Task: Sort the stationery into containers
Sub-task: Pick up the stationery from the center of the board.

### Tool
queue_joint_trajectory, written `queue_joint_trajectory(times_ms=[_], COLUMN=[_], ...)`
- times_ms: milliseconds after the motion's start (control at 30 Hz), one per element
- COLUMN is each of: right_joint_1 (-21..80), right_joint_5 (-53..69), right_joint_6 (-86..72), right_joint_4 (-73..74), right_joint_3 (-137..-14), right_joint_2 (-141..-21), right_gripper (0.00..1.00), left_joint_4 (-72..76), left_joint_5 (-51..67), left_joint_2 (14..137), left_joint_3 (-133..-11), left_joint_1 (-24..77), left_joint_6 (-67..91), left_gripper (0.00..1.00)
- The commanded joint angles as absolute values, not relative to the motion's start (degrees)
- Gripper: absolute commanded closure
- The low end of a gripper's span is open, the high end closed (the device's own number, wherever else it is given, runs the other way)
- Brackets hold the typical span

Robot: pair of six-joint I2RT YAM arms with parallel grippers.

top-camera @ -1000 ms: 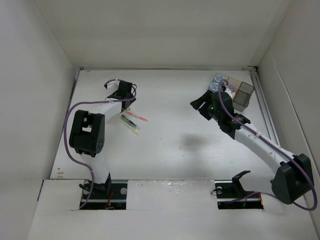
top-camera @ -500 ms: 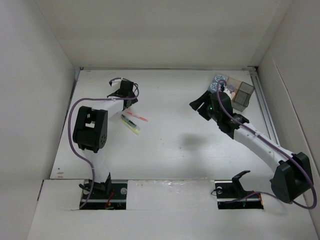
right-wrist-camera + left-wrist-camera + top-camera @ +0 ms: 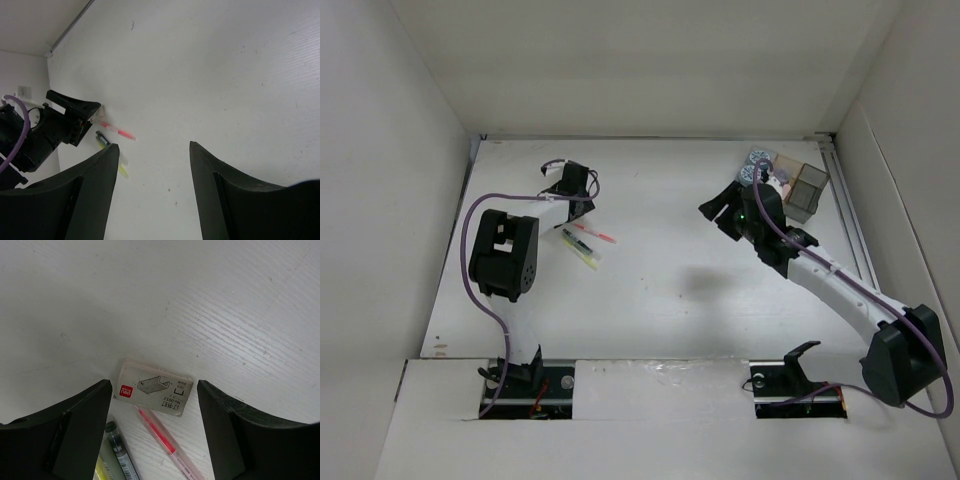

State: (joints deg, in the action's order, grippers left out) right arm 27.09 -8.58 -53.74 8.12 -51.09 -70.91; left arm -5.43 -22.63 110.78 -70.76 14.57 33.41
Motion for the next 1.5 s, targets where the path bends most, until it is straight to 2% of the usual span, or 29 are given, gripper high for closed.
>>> queue_joint_trajectory(times_ms=[0,300,467,600,733,767,933,1033,1233,1467], right_joint_1=[27.6,25.8,25.3,25.3,24.8,24.8,24.3,24.3,23.7,20.9], right_joint_5=[-9.9,-9.4,-9.4,-8.9,-8.3,-8.3,-9.7,-10.3,-13.9,-14.9], right_joint_6=[-53.1,-52.6,-52.6,-52.6,-52.6,-52.6,-53.1,-53.1,-53.6,-53.1], right_joint_4=[4.7,4.7,4.7,4.7,4.7,4.7,4.7,4.7,9.3,17.3], right_joint_3=[-51.6,-50.4,-50.4,-49.9,-49.9,-49.9,-49.3,-49.3,-52.2,-61.3], right_joint_2=[-69.0,-67.0,-66.4,-66.4,-66.4,-66.4,-62.4,-60.2,-51.8,-45.8], right_gripper=[0.36,0.36,0.36,0.36,0.36,0.36,0.36,0.36,0.36,0.36], left_joint_4=[-5.8,-5.8,-5.8,-5.8,-6.5,-5.1,-1.0,-0.4,-0.4,3.2], left_joint_5=[-24.0,-25.0,-25.0,-27.1,-30.1,-30.1,-25.0,-23.1,-17.1,-7.2], left_joint_2=[110.7,110.2,109.7,109.1,104.6,102.2,96.6,96.0,104.9,119.1], left_joint_3=[-71.8,-71.8,-71.3,-71.3,-70.7,-70.7,-68.5,-69.1,-80.3,-100.0], left_joint_1=[14.6,14.6,14.6,14.6,14.6,14.6,15.6,20.4,34.2,42.0], left_joint_6=[33.2,34.3,34.3,36.4,38.9,38.9,37.8,37.2,36.6,36.6], left_gripper=[0.34,0.41,0.49,0.51,0.52,0.55,0.56,0.56,0.56,0.56])
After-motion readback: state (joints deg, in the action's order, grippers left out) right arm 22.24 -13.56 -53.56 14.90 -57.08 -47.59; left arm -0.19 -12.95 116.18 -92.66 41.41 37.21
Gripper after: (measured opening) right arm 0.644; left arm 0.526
